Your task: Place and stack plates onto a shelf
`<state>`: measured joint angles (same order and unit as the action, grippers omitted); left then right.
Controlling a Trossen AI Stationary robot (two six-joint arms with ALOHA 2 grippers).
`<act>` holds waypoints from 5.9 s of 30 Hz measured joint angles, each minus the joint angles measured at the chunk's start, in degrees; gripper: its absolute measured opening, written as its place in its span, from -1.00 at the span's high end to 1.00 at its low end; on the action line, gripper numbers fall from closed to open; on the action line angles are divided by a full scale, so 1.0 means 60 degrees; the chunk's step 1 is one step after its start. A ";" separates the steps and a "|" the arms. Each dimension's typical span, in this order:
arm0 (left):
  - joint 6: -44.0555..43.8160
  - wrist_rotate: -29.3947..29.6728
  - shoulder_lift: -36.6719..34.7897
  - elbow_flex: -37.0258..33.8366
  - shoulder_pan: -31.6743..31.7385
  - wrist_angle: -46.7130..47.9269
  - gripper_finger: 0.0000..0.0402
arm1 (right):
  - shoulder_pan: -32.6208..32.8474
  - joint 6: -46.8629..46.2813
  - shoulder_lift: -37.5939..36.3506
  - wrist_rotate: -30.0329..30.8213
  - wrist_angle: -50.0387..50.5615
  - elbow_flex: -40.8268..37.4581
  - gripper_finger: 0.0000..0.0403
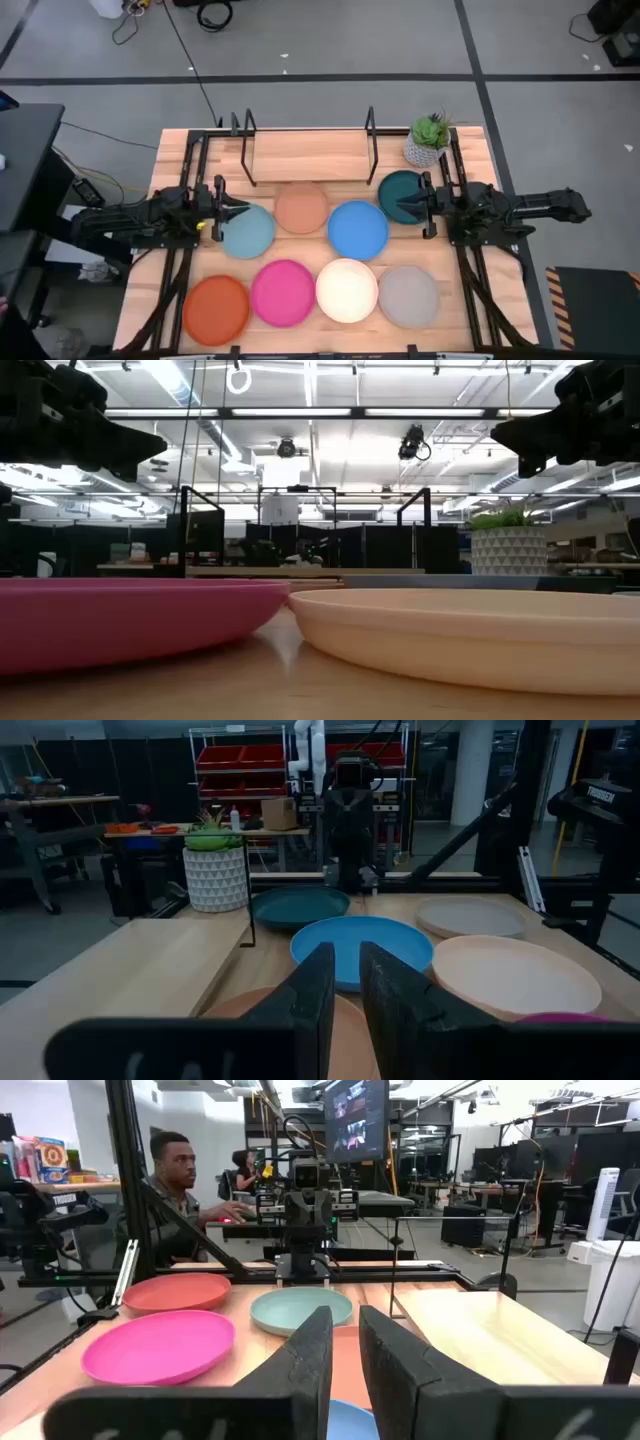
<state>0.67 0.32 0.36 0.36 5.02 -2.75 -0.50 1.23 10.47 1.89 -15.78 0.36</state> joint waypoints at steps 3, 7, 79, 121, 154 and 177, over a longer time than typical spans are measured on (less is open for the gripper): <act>0.0000 0.0000 0.0000 0.0000 0.0000 0.0001 0.70 | -0.0002 -0.0002 -0.0001 0.0000 -0.0001 0.0000 0.69; 0.0000 0.0000 0.0000 0.0000 0.0000 0.0001 0.70 | 0.0000 -0.0001 0.0001 0.0000 -0.0002 0.0000 0.69; 0.0000 0.0000 0.0000 0.0000 0.0003 0.0001 0.70 | -0.0001 -0.0002 0.0000 0.0000 -0.0002 0.0000 0.69; 0.1058 -0.0034 0.0000 -0.0004 0.0000 -0.3376 0.70 | 0.1548 -0.1094 0.6411 0.0794 0.1612 0.2285 0.66; 0.0292 -0.0029 0.0000 -0.0004 0.0000 -0.3045 0.70 | 0.3636 -0.0222 1.4699 0.1252 1.1292 1.0693 0.24; 0.1184 0.0259 0.0000 -0.0001 0.0004 -0.2773 0.70 | 0.3845 0.0076 1.5914 0.2095 1.1387 1.0805 0.86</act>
<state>7.77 1.87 0.36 0.35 5.04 -19.38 22.57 1.69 105.95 14.46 52.54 65.19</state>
